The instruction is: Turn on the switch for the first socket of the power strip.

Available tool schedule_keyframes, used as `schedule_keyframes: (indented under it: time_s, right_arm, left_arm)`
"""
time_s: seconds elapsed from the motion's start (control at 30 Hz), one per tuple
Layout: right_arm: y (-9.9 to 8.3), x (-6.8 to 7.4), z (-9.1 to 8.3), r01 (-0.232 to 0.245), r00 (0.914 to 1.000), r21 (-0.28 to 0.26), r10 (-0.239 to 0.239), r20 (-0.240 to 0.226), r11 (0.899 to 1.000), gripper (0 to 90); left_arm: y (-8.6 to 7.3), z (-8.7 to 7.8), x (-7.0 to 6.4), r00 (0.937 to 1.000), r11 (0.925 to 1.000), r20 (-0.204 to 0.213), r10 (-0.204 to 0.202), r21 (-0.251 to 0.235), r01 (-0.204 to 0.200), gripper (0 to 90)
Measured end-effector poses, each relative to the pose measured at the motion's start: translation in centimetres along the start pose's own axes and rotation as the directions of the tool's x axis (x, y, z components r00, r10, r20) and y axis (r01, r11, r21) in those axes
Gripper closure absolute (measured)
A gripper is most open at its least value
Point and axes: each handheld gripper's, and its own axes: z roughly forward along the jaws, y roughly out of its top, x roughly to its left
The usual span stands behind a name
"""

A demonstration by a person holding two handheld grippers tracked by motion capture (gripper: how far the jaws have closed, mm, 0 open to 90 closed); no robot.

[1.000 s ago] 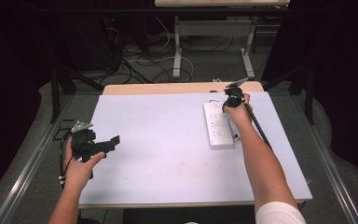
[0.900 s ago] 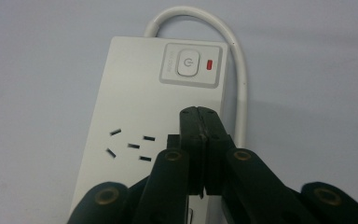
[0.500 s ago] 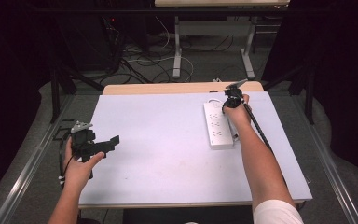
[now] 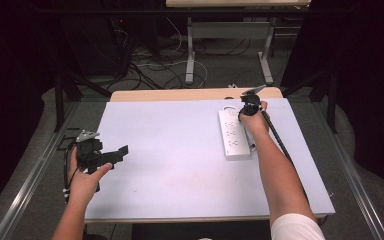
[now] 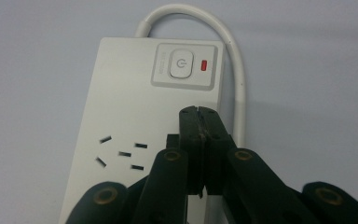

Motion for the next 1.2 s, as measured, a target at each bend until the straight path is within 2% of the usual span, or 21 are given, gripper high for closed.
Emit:
schedule_keyframes:
  time_s: [0.27, 0.67, 0.83, 1.03, 1.07, 1.2]
  right_arm:
    - [-0.08, -0.05, 0.03, -0.014, 0.9999, -0.006, 0.014, -0.010, 1.000, 89.6]
    - [-0.14, -0.18, 0.29, -0.015, 0.9999, 0.004, 0.015, -0.001, 1.000, 90.0]
    - [-0.19, -0.23, 0.30, -0.022, 0.9995, -0.007, 0.022, -0.024, 1.000, 90.0]
    - [-0.18, -0.25, 0.32, -0.023, 0.9996, -0.005, 0.023, -0.015, 1.000, 90.0]
    - [-0.20, -0.23, 0.32, -0.023, 0.9994, -0.011, 0.023, -0.025, 1.000, 90.0]
    - [-0.21, -0.18, 0.34, -0.020, 0.9998, -0.012, 0.020, -0.009, 1.000, 88.9]
  left_arm:
    - [-0.01, 0.03, -0.01, 1.0000, 1.0000, -0.001, 0.002, -0.005, -0.002, 0.5]
    - [0.00, 0.03, -0.03, 1.0000, 1.0000, -0.001, 0.004, -0.001, -0.004, 0.5]
    - [-0.01, 0.02, -0.02, 1.0000, 1.0000, -0.001, 0.003, -0.005, -0.003, 0.5]
    - [0.02, -0.01, -0.03, 1.0000, 1.0000, -0.001, 0.005, 0.002, -0.005, 0.5]
    - [0.03, -0.02, -0.03, 1.0000, 1.0000, -0.001, 0.005, 0.002, -0.005, 0.5]
    - [0.03, -0.03, -0.02, 1.0000, 1.0000, -0.001, 0.006, 0.002, -0.006, 0.5]
